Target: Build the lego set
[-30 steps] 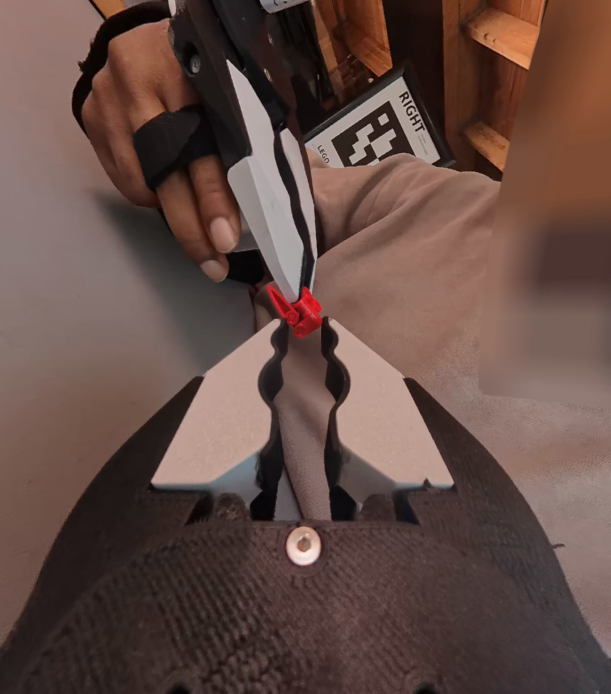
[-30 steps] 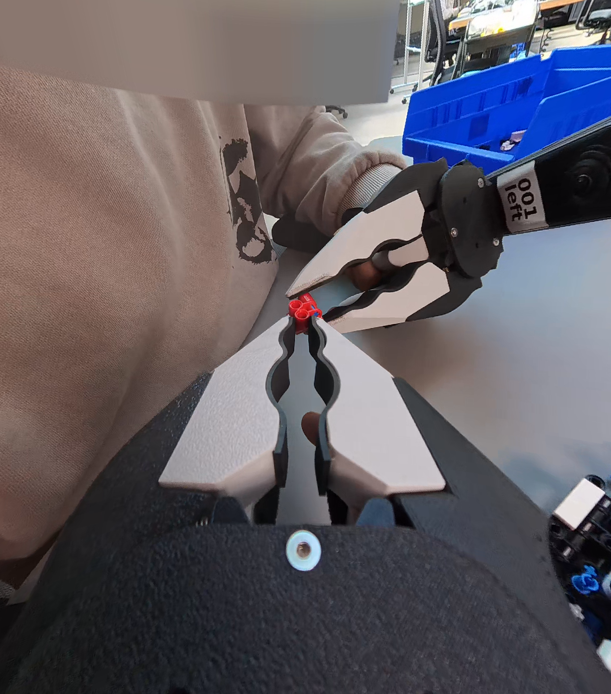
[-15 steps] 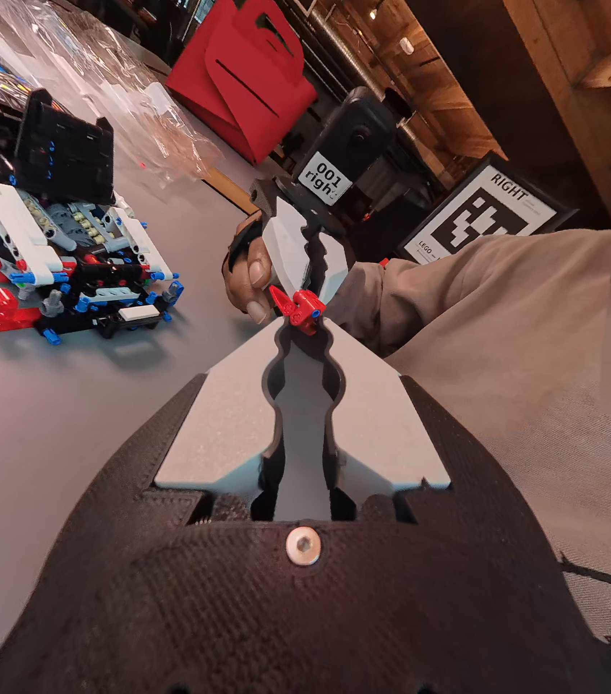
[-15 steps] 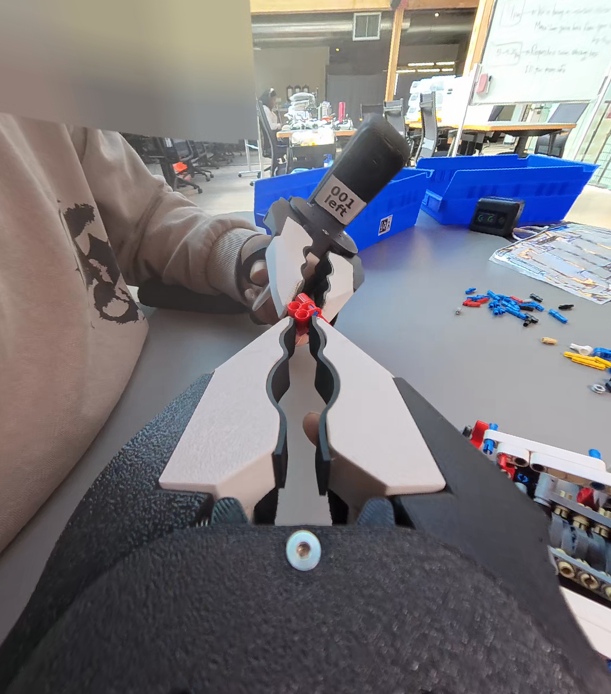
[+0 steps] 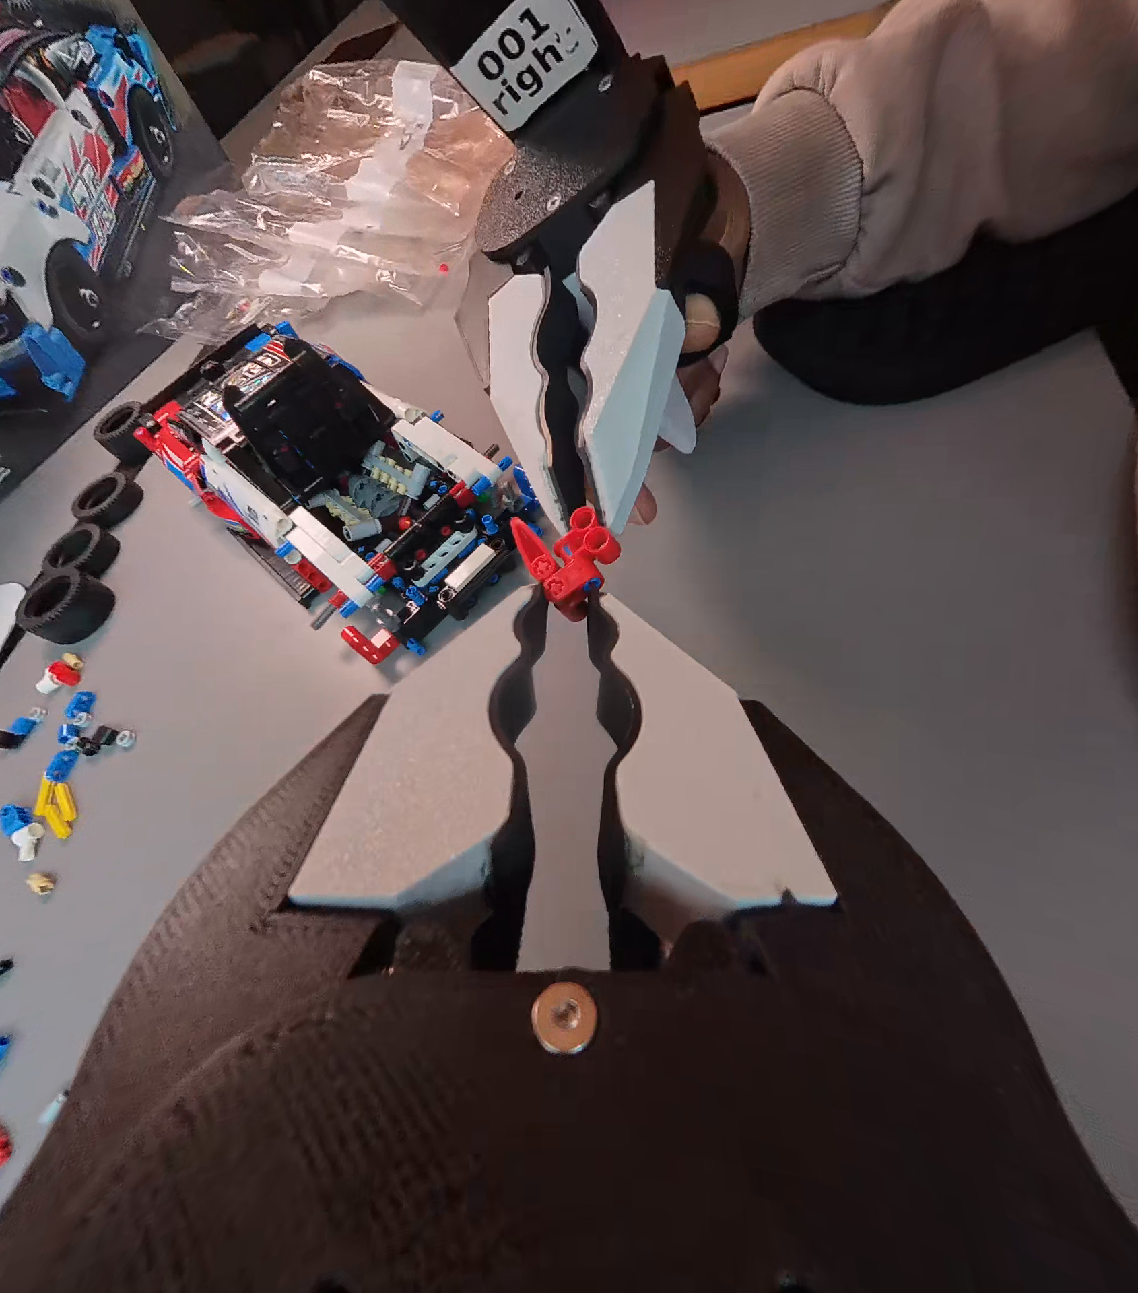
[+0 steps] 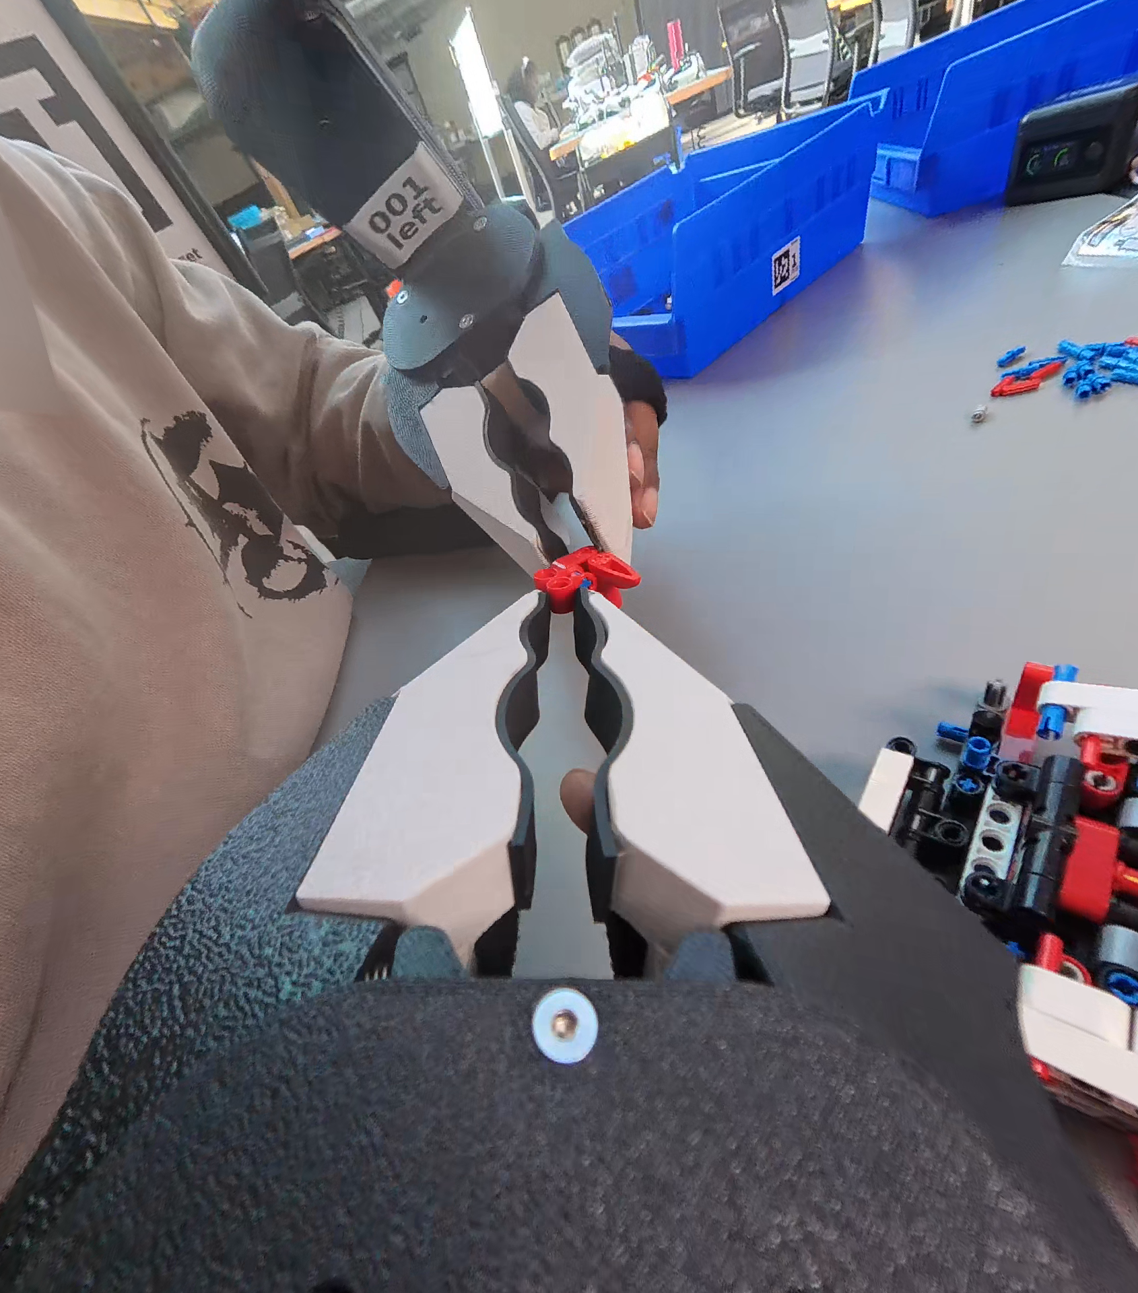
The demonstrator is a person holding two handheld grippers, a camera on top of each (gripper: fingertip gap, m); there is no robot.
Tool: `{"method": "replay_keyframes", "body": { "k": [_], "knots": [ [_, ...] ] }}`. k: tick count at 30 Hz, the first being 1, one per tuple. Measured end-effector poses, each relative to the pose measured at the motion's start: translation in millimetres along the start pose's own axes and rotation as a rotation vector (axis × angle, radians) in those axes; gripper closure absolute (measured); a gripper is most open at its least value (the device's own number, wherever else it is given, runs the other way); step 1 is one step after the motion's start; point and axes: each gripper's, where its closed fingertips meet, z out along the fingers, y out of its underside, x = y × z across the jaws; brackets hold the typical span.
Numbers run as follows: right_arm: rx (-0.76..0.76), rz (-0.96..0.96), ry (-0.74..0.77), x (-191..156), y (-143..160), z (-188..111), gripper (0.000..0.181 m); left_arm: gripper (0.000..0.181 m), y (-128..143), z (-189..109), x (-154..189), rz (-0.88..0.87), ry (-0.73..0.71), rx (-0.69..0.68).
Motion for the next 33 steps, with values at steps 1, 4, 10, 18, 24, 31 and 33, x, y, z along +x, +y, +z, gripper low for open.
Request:
{"method": "replay_keyframes", "body": {
  "k": [1,4,10,18,24,31,33],
  "knots": [
    [-0.003,-0.006,-0.002,0,1,0,0.177,0.172,1,0,1,-0.001,0.004,-0.002],
    [-0.003,-0.066,0.003,-2,1,1,0.177,0.172,0,0,3,-0.077,0.061,0.031],
    [0.025,-0.191,0.000,-8,-2,-2,0.177,0.172,-7,-1,9,-0.252,0.175,0.119],
    [0.022,-0.231,0.003,-10,-3,-3,0.177,0.172,-10,-1,9,-0.204,0.153,0.124],
    [0.003,-0.251,0.012,-9,0,-1,0.177,0.172,-7,0,9,-0.150,0.136,0.108],
    [-0.013,-0.252,0.094,5,-4,-10,0.165,0.172,6,2,-19,-0.002,-0.092,0.036],
    [-0.006,-0.253,0.151,15,-7,-17,0.161,0.172,18,-1,-41,0.106,-0.248,-0.032]
  ]
}}
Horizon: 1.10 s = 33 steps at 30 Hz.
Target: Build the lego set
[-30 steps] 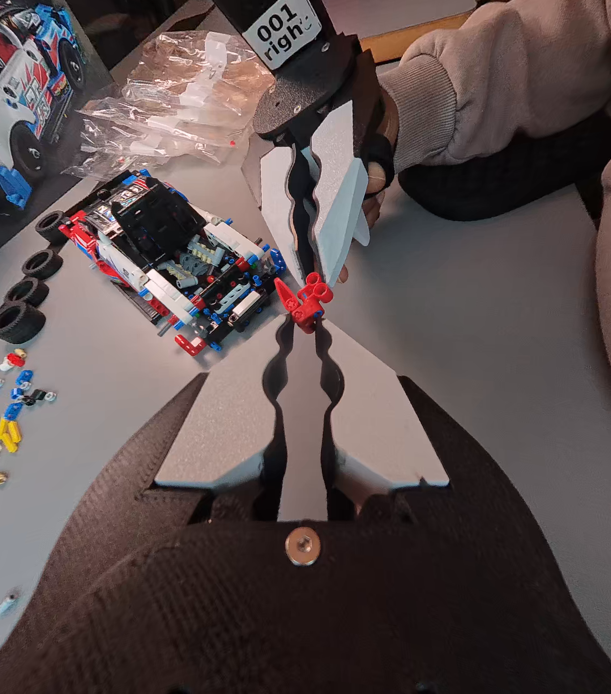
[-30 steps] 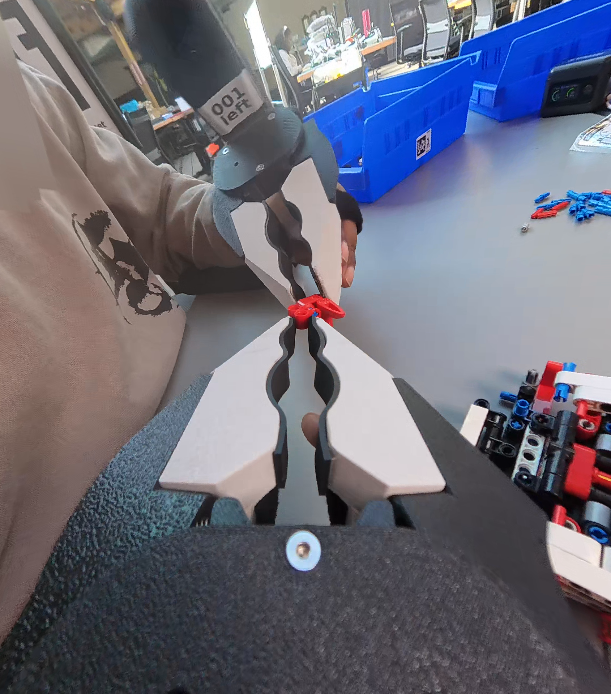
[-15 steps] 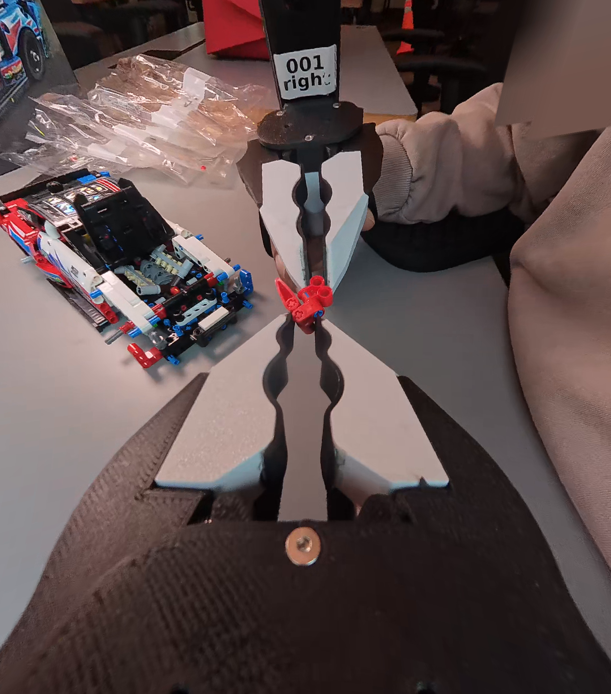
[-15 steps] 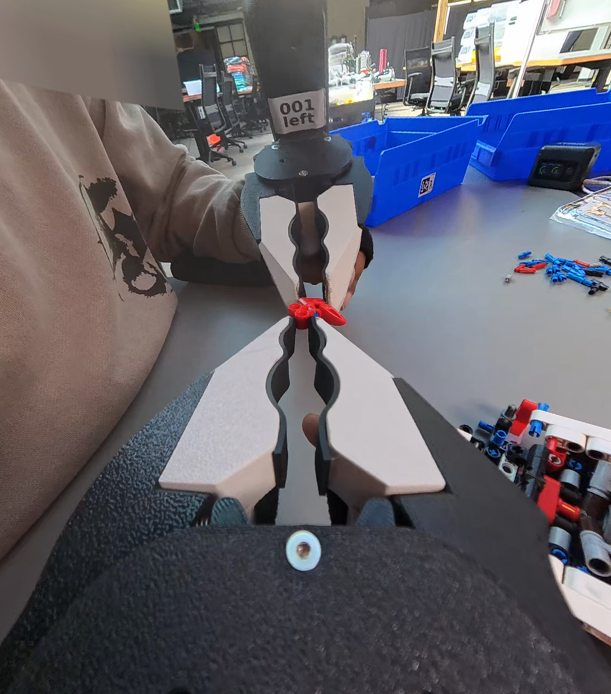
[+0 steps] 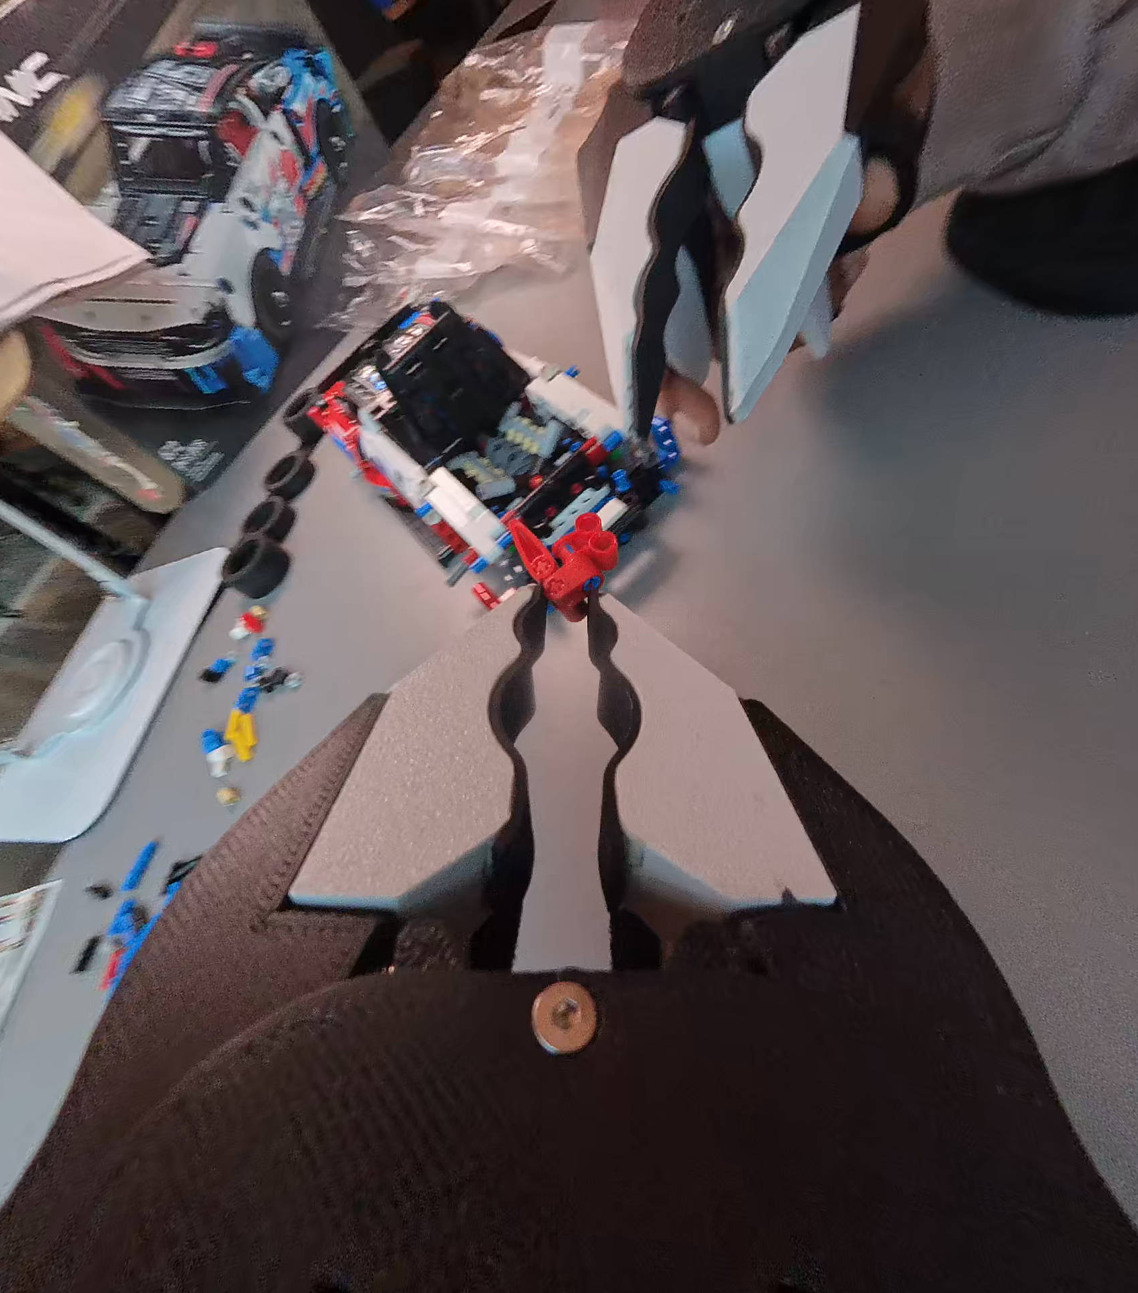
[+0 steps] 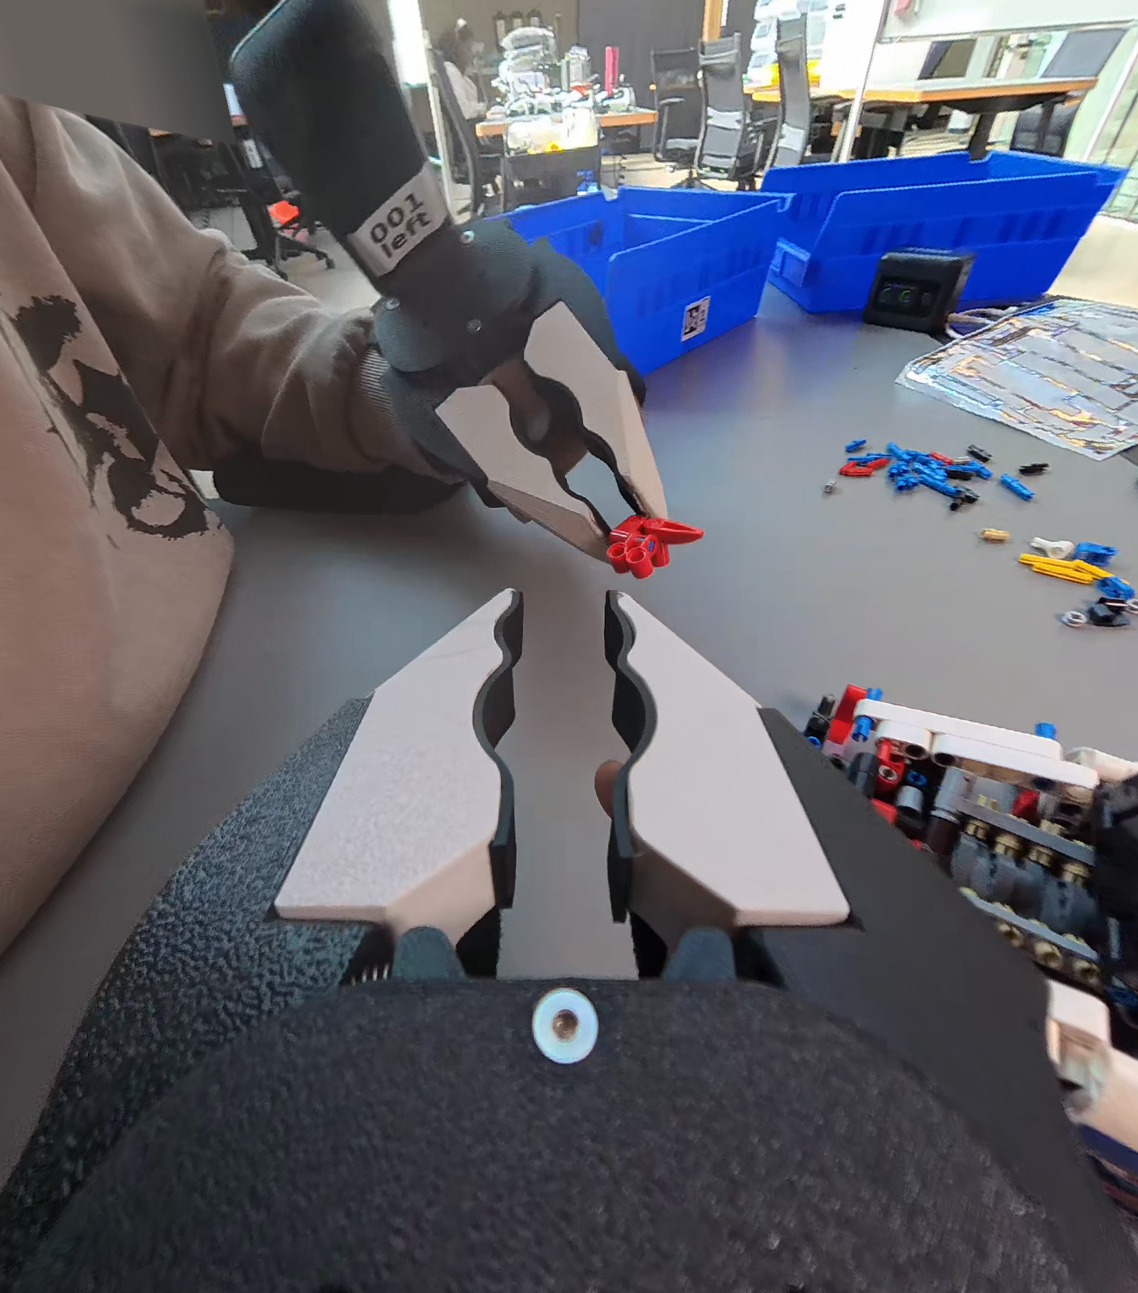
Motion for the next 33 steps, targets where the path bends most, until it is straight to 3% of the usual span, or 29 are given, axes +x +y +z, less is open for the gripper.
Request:
{"method": "replay_keyframes", "body": {
  "k": [4,10,14,18,21,24,29,33],
  "knots": [
    [-0.025,0.006,0.107,22,5,-7,0.160,0.172,16,3,-21,0.116,-0.143,-0.069],
    [-0.196,-0.026,0.279,51,25,-19,0.164,0.172,31,8,-26,0.145,-0.167,-0.133],
    [-0.342,-0.021,0.389,67,28,-38,0.159,0.172,37,9,-28,0.055,-0.144,-0.133],
    [-0.523,0.079,0.411,73,48,-38,0.149,0.171,34,10,-28,-0.123,-0.088,-0.069],
    [-0.630,0.093,0.424,77,64,-34,0.154,0.171,30,7,-30,-0.205,-0.073,-0.026],
    [-0.640,0.082,0.441,81,70,-30,0.168,0.171,29,4,-33,-0.199,-0.084,-0.008],
    [-0.637,0.074,0.459,75,71,-29,0.168,0.171,25,4,-30,-0.175,-0.082,0.007],
    [-0.647,0.028,0.437,49,69,-16,0.168,0.171,21,3,-28,-0.144,-0.086,0.025]
  ]
}}
